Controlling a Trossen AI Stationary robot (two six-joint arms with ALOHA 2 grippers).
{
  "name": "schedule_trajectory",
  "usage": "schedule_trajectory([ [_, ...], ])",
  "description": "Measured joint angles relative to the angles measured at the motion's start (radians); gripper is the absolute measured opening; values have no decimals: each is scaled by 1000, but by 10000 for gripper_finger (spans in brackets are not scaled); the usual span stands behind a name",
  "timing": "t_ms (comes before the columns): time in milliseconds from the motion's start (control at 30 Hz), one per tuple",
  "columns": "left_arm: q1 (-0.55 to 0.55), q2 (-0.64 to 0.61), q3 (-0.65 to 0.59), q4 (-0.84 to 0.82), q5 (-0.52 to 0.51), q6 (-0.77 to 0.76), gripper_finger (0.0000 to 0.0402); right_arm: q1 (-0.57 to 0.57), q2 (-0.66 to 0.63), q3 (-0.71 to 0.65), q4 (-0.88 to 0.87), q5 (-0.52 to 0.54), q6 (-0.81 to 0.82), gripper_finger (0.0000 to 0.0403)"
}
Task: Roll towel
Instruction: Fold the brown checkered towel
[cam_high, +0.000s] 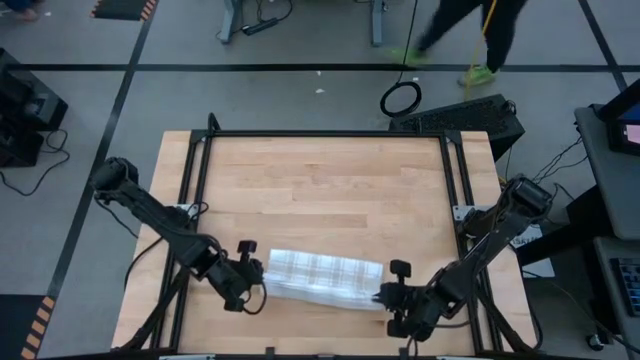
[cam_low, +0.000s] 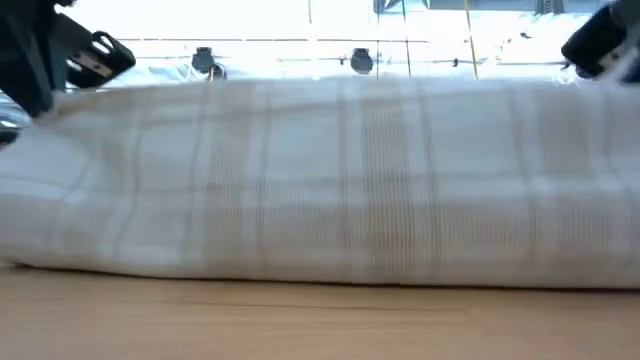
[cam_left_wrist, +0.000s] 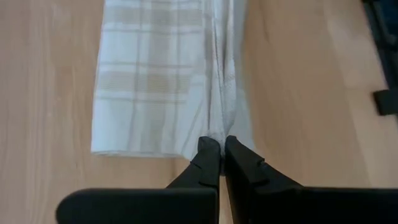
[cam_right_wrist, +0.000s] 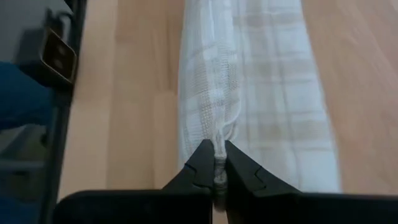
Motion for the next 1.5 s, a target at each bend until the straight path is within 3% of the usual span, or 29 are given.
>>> schedule_trajectory([
  [333, 63, 1, -64, 118, 37, -22, 8, 11, 99, 0, 1, -11, 239, 4],
  [533, 56, -10, -66, 112, 53, 23, 8, 12, 86, 0, 7, 86, 215, 4],
  [733, -12, -47, -60, 124, 80, -44, 8, 26, 57, 0, 25, 82, 251, 4],
  [1000, -173, -53, -25, 266, 102, -123, 8, 96, 29, 0, 335, -3, 198, 4],
  [1100, -206, -53, -3, 279, 66, -106, 8, 114, 26, 2, 431, -32, 171, 4],
  [1267, -211, -46, 1, 203, -25, -115, 8, 106, 26, 2, 349, -10, 209, 4],
  [1500, -190, 12, 1, 106, -35, -158, 8, 59, 32, 2, 184, -10, 316, 4],
])
